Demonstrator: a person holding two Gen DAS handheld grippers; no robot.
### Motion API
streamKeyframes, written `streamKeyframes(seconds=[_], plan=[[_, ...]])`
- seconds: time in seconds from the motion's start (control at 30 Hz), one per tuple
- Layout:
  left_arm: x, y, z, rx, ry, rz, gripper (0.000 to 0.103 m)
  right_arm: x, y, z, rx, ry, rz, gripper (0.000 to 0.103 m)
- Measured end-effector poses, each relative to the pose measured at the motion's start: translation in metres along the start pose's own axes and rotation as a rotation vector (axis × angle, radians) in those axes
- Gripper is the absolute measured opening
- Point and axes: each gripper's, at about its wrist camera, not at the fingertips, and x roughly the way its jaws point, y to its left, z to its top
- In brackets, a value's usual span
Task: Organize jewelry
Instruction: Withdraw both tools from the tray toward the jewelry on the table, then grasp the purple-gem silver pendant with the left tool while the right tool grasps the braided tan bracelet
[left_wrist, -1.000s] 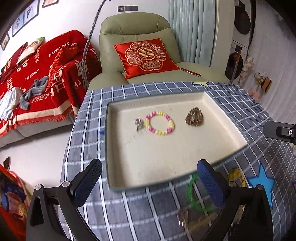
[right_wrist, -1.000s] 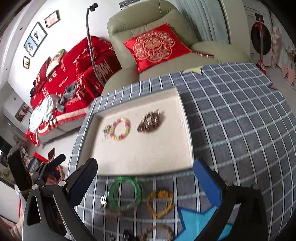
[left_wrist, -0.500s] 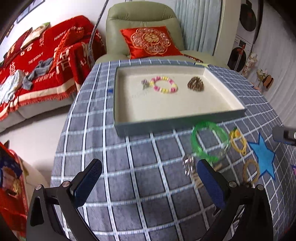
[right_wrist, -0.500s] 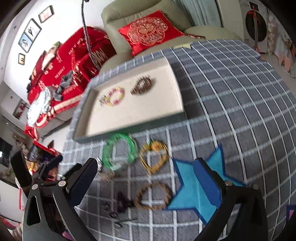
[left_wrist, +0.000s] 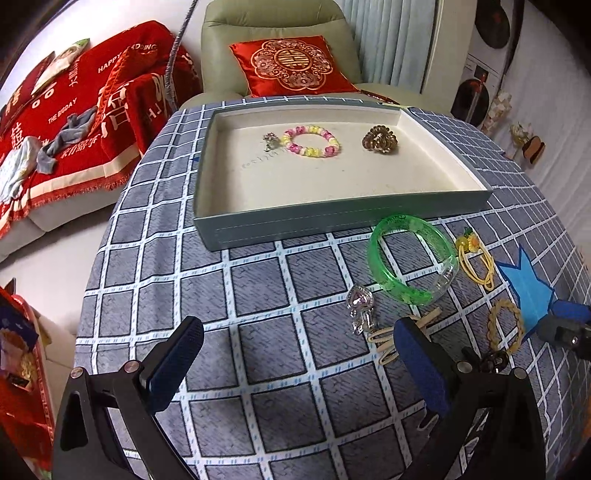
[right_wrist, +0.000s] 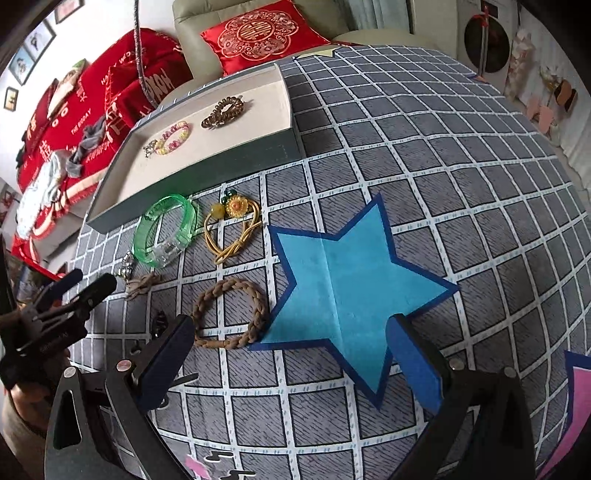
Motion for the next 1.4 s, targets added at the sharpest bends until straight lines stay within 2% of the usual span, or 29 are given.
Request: streamKeyframes(seconds=[0.23,0.37,0.6,0.67,0.73,0.8,0.87,0.93,1.03,1.07,1.1,1.13,1.4], plan=[[0.012,-0.001,0.001,-0.006,0.028,0.012,0.103,0.006,0.014,0.002,-0.046,-0.01,-0.044,0.099],[0.016,0.0,0.003,-0.011,0.032,0.017,0.103,0.013,0.024,0.003,-0.081,-0.008,-0.077,0.08],[0.017,-0.003,0.005,0.002,0.028,0.003,0.103,0.019,0.048,-0.003,-0.221,-0.036,-0.174,0.07],[0.017,-0.005,0.006,0.009,0.03,0.001,0.097,0.017,0.049,-0.005,-0.219,-0.038,-0.167,0.068],[0.015,-0.01,0.007,0.033,0.025,0.006,0.085,0.016,0.049,-0.005,-0.219,-0.037,-0.16,0.063],[0.014,-0.014,0.007,0.048,0.027,-0.004,0.079,0.014,0.051,-0.006,-0.233,-0.037,-0.154,0.052],[0.012,-0.018,0.007,0.063,0.027,-0.012,0.072,0.015,0.054,-0.007,-0.244,-0.035,-0.15,0.047],[0.011,-0.021,0.006,0.078,0.024,-0.018,0.056,0.015,0.057,-0.007,-0.248,-0.033,-0.147,0.043],[0.009,-0.025,0.006,0.097,0.025,-0.031,0.039,0.017,0.061,-0.007,-0.254,-0.031,-0.142,0.035],[0.009,-0.026,0.006,0.101,0.024,-0.037,0.033,0.016,0.062,-0.007,-0.257,-0.03,-0.141,0.029],[0.008,-0.027,0.005,0.107,0.022,-0.038,0.031,0.016,0.063,-0.008,-0.26,-0.031,-0.142,0.015],[0.007,-0.028,0.004,0.107,0.022,-0.038,0.031,0.016,0.063,-0.007,-0.262,-0.033,-0.142,0.009],[-0.007,-0.017,0.001,0.067,-0.015,-0.063,0.031,0.004,0.048,-0.009,-0.194,-0.061,-0.122,0.008]])
